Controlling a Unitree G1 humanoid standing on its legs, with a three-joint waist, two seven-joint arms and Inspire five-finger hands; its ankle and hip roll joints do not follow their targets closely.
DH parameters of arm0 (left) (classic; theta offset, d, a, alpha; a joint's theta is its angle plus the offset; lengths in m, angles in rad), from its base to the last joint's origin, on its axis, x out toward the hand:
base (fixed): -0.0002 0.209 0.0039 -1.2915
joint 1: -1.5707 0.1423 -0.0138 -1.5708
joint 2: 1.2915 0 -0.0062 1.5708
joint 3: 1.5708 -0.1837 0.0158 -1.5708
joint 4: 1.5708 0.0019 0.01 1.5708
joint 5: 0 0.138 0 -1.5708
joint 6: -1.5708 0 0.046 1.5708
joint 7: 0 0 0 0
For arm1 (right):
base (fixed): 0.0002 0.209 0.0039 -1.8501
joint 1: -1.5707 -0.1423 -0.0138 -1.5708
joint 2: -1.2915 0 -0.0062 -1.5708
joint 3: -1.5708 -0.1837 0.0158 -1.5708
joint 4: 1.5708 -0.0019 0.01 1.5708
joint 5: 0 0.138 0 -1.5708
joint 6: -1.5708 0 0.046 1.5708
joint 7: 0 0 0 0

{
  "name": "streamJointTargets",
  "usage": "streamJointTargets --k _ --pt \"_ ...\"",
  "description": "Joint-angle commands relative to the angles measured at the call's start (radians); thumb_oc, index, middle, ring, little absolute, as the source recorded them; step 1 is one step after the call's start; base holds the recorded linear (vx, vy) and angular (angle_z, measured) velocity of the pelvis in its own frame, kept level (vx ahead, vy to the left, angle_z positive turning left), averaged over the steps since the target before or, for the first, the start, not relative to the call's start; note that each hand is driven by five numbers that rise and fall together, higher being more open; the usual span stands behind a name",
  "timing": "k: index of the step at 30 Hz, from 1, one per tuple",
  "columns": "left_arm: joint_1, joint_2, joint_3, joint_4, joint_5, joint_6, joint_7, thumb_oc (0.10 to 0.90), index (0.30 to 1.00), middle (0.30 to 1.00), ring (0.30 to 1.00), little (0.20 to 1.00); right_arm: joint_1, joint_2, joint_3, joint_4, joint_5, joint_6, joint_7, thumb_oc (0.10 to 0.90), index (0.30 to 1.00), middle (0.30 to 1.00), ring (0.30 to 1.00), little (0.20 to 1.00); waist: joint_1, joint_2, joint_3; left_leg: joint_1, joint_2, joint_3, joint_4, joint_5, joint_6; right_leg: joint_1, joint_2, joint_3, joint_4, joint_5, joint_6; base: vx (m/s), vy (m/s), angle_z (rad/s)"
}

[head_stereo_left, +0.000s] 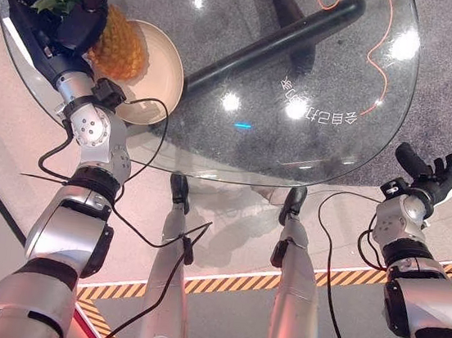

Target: Pick up the fruit to the plate

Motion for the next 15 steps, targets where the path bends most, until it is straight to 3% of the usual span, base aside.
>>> streamJointTargets --k 1,15 --pt "-0.093 0.057 0.042 -0.044 0.021 -0.159 -0.007 0.8 0.9 0.9 0.9 0.9 0.005 -0.042 -0.006 -0.009 -0.001 -0.084 -0.048 0.8 0.9 0.9 0.9 0.9 0.027 -0.049 -0.025 -0.023 -0.018 -0.026 0.103 -0.083 0.019 0.026 0.046 -0.013 -0.026 -0.004 -0.007 0.0 0.0 0.0" --pt "-0.056 0.047 0.051 -0.088 0.009 -0.165 -0.012 0.8 0.9 0.9 0.9 0.9 0.015 -0.037 -0.018 -0.017 -0.004 -0.091 -0.055 0.8 0.9 0.9 0.9 0.9 0.037 -0.047 -0.025 -0.03 -0.023 -0.036 0.109 -0.088 0.021 0.025 0.044 -0.017 -0.024 -0.007 -0.007 0.0 0.0 0.0"
